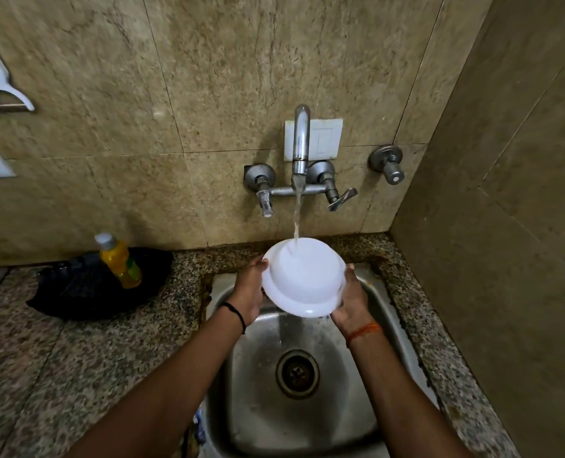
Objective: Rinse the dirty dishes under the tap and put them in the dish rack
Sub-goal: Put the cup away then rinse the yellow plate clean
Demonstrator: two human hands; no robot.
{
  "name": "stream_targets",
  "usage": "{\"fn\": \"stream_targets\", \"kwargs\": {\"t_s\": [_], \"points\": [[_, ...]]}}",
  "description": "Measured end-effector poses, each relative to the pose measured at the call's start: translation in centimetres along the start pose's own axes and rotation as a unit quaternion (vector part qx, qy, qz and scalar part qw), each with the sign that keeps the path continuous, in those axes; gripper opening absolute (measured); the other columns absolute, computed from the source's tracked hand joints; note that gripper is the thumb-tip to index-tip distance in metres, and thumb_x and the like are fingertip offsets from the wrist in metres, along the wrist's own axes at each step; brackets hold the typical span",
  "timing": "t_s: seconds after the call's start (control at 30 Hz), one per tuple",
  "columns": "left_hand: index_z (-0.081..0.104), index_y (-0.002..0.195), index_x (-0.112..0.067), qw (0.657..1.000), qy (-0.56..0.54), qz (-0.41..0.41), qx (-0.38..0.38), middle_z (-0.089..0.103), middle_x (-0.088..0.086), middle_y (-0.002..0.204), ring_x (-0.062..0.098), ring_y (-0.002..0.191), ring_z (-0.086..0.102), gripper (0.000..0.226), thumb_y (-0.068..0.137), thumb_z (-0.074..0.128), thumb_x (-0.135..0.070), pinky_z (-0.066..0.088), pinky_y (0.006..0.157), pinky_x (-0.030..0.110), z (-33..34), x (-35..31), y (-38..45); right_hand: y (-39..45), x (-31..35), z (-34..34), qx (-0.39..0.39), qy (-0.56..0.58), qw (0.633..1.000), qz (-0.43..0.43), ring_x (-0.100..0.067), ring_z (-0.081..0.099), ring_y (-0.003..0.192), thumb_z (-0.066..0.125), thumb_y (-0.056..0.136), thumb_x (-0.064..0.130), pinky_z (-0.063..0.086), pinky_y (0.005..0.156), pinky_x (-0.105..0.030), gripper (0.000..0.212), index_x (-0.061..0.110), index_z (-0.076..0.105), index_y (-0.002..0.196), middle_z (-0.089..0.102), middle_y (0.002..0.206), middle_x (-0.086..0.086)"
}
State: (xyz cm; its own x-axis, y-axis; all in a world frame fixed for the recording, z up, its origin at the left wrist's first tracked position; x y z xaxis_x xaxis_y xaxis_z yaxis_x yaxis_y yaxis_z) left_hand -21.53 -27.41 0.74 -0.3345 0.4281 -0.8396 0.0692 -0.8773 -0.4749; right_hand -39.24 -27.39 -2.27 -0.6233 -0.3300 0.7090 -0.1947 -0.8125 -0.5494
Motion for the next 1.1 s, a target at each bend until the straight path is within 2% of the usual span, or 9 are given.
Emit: {"fn": "stream_targets", "kwargs": {"t_s": [0.1, 0.2, 0.37, 0.5, 0.63, 0.77, 0.83, 0.93, 1.1], "points": [[0.064, 0.107, -0.011, 0.997, -0.062, -0.052, 0.005, 0.069, 0.009, 0.096, 0.028, 0.089, 0.062, 0.029, 0.098, 0.041, -0.024, 0.051, 0.082, 0.043, -0.4, -0.3, 0.1, -0.1, 0.3, -0.4, 0.016, -0.024, 1.0, 0.004, -0.03, 0.062, 0.105, 0.045, 0.099, 0.043, 0.053, 0.078, -0.04, 0.045, 0.012, 0.056, 0.13, 0.063, 0.126, -0.01], [0.062, 0.095, -0.013, 0.993, -0.098, -0.064, 0.003, 0.067, 0.007, 0.089, 0.025, 0.083, 0.061, 0.026, 0.1, 0.04, -0.027, 0.052, 0.072, 0.04, -0.8, -0.6, 0.2, 0.1, 0.9, -0.3, 0.041, -0.065, 0.997, -0.009, -0.023, 0.062, 0.094, 0.044, 0.101, 0.03, 0.053, 0.075, -0.037, 0.037, 0.011, 0.055, 0.131, 0.063, 0.123, -0.01], [0.062, 0.091, -0.014, 0.989, -0.118, -0.084, -0.003, 0.065, 0.007, 0.095, 0.025, 0.087, 0.06, 0.03, 0.098, 0.044, -0.037, 0.049, 0.066, 0.038, -1.4, -0.4, 0.2, 0.9, 2.4, 0.8, 0.074, -0.15, 0.984, -0.056, -0.034, 0.061, 0.113, 0.045, 0.095, 0.014, 0.05, 0.095, -0.054, 0.033, 0.013, 0.06, 0.125, 0.067, 0.121, -0.012], [0.058, 0.102, -0.013, 0.982, -0.153, -0.112, -0.006, 0.063, 0.009, 0.1, 0.028, 0.089, 0.06, 0.033, 0.097, 0.045, -0.042, 0.049, 0.071, 0.043, -1.4, 0.7, 0.0, -0.3, 4.3, 3.0, 0.114, -0.167, 0.976, -0.075, -0.024, 0.063, 0.093, 0.046, 0.096, 0.008, 0.054, 0.079, -0.035, 0.026, 0.006, 0.062, 0.117, 0.068, 0.107, -0.011], [0.058, 0.094, -0.01, 0.978, -0.171, -0.117, 0.0, 0.062, 0.011, 0.101, 0.029, 0.087, 0.058, 0.041, 0.098, 0.04, -0.047, 0.046, 0.08, 0.047, -2.0, 1.5, 0.1, 0.1, 4.3, 4.7, 0.123, -0.194, 0.972, -0.049, -0.031, 0.063, 0.106, 0.05, 0.094, 0.015, 0.052, 0.09, -0.043, 0.031, 0.002, 0.062, 0.12, 0.067, 0.117, -0.017], [0.057, 0.095, -0.006, 0.979, -0.173, -0.11, -0.013, 0.061, 0.013, 0.102, 0.031, 0.088, 0.058, 0.046, 0.096, 0.041, -0.049, 0.048, 0.07, 0.044, -3.6, 1.4, 0.3, 0.3, 3.7, 5.9, 0.141, -0.191, 0.971, -0.024, -0.024, 0.065, 0.09, 0.045, 0.097, 0.01, 0.052, 0.086, -0.041, 0.025, 0.0, 0.063, 0.112, 0.069, 0.1, -0.012], [0.056, 0.098, -0.005, 0.979, -0.172, -0.103, -0.027, 0.06, 0.014, 0.104, 0.031, 0.092, 0.059, 0.046, 0.095, 0.043, -0.05, 0.049, 0.074, 0.046, -4.7, 1.2, 0.7, 0.5, 3.2, 6.3, 0.144, -0.187, 0.972, -0.012, -0.022, 0.064, 0.085, 0.044, 0.098, 0.007, 0.053, 0.082, -0.04, 0.023, 0.001, 0.064, 0.105, 0.069, 0.094, -0.009], [0.057, 0.101, -0.006, 0.978, -0.182, -0.098, -0.035, 0.061, 0.014, 0.11, 0.033, 0.103, 0.058, 0.048, 0.093, 0.046, -0.052, 0.046, 0.092, 0.052, -6.3, 1.0, 1.4, 0.7, 2.1, 6.8, 0.147, -0.189, 0.971, 0.001, -0.025, 0.064, 0.088, 0.045, 0.096, 0.007, 0.054, 0.078, -0.04, 0.027, -0.002, 0.063, 0.114, 0.069, 0.098, -0.012], [0.058, 0.102, -0.005, 0.974, -0.202, -0.096, -0.032, 0.062, 0.014, 0.112, 0.035, 0.109, 0.058, 0.053, 0.091, 0.047, -0.055, 0.038, 0.103, 0.058, -8.1, 0.6, 1.9, 0.8, 0.9, 7.3, 0.139, -0.175, 0.975, 0.021, -0.023, 0.065, 0.083, 0.046, 0.094, 0.004, 0.057, 0.063, -0.033, 0.031, -0.003, 0.06, 0.12, 0.069, 0.097, -0.012]]}}
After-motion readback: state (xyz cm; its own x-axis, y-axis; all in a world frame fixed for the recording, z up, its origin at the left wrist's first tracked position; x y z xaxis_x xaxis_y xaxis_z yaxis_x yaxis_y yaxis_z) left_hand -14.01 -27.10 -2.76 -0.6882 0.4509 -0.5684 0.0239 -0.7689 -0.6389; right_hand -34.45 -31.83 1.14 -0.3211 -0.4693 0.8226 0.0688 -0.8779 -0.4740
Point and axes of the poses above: each hand's wrist, its own y-axis towards the middle knuckle, its own z-axis out of the palm, x = y × z, the point moved 5 cm from there along y, towards the middle knuckle
